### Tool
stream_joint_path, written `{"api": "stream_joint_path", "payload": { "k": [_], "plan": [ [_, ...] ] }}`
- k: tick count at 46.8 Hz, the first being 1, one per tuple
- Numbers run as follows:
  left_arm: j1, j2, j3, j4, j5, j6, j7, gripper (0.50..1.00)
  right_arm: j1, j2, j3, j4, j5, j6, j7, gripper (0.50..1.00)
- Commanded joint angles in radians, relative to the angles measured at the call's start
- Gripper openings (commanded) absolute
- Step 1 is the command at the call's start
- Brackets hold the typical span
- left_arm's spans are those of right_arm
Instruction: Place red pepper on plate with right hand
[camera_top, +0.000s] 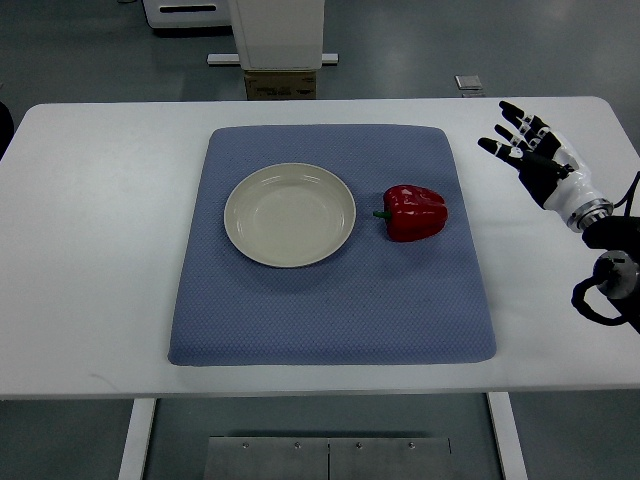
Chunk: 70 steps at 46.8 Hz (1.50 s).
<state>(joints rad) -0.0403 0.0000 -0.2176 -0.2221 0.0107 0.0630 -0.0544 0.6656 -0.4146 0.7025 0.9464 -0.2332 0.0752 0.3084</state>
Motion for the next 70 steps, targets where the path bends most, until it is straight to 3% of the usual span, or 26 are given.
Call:
{"api": "stream_joint_path", "payload": {
  "k": [1,38,70],
  "plan": [
    [0.0,0.0,0.001,0.0,0.002,0.0,-0.001,1.0,0.0,0.0,0.0,0.0,0.0,0.0,0.0,1.0],
    [0.0,0.0,0.0,0.001,0.0,0.003,-0.001,1.0,0.0,-0.006,0.006,-0.008,0.006,0.017,-0.006,1.0],
    [0.0,0.0,0.0,0.001,0.0,0.003,-0.001,1.0,0.006,0.031,0.037,-0.123,0.009,0.012,0.001,1.0]
  ]
}}
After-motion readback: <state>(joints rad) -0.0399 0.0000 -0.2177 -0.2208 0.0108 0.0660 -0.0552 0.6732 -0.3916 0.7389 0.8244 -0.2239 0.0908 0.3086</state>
